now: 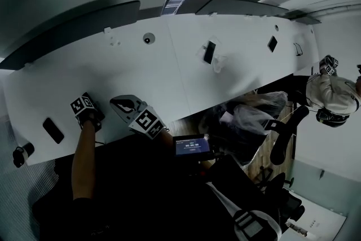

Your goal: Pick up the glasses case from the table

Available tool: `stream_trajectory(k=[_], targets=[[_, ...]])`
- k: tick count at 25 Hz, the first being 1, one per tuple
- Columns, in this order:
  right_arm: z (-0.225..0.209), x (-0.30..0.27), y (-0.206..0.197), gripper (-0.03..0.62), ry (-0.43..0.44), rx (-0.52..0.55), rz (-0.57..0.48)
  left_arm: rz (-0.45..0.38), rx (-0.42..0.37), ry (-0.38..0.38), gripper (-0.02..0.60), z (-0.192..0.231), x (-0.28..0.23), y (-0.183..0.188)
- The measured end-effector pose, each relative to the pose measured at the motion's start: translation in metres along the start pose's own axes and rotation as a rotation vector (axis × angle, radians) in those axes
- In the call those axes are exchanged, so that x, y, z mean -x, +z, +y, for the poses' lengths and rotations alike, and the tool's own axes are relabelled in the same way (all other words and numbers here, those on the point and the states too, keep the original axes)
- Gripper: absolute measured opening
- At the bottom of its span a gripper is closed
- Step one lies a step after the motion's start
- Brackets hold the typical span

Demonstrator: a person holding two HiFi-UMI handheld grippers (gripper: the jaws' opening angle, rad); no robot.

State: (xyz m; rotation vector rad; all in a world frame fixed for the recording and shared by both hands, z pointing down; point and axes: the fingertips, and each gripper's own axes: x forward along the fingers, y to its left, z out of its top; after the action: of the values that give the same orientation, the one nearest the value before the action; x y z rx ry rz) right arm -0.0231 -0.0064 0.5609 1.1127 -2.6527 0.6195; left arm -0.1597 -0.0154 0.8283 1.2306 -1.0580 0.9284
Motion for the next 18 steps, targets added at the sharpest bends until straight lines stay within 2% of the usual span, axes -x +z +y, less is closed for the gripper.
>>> stream_trajectory(k=[12, 18], targets=[[0.036, -0.018, 0.004, 0.008, 0.053, 0.072, 0.046, -0.043, 0.063, -0.160, 0.295, 0.001, 0.006, 0.004], [0.051, -0.027, 0.000, 0.008, 0.075, 0.089, 0.071, -0.081, 0.149, -0.282, 0.293, 0.003, 0.012, 0.007]])
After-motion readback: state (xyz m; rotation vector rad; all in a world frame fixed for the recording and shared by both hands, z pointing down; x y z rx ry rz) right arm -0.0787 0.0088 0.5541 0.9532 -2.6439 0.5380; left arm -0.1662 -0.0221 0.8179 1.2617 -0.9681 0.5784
